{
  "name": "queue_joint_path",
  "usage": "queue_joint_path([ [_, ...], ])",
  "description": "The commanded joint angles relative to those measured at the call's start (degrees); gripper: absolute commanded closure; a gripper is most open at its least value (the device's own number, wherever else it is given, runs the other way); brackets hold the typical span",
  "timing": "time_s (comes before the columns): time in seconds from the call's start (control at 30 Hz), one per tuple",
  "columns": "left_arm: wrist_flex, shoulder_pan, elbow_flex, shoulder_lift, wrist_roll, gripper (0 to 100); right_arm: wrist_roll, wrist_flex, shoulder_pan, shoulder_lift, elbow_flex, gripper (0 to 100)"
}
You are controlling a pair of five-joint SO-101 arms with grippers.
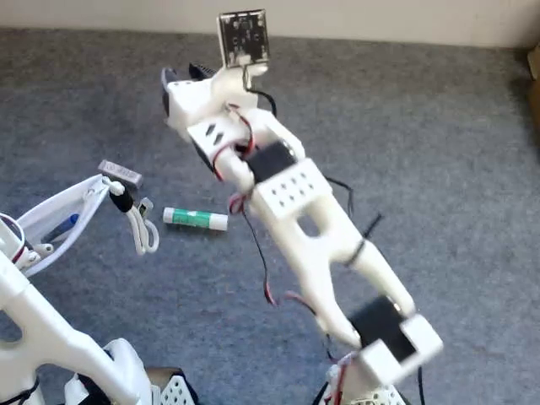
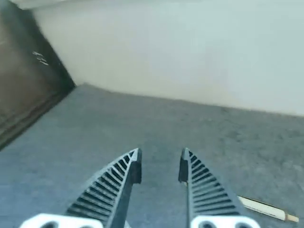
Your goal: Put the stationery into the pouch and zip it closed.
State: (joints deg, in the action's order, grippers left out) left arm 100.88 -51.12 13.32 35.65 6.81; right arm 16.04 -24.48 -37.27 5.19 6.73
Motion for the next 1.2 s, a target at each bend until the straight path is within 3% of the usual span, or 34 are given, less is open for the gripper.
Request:
queue_joint_path([
  [0.0,0.1,0.7,0.7,-0.9,0.6,99,0.1,0.0,2.3,5.8,9.4,87.2],
  [0.87,0.0,0.9,2.1,-0.9,0.6,99,0.1,0.0,4.9,54.3,58.4,87.2],
  [1.17,0.0,0.8,2.1,-0.9,0.6,99,0.1,-0.2,4.7,61.1,62.9,87.2],
])
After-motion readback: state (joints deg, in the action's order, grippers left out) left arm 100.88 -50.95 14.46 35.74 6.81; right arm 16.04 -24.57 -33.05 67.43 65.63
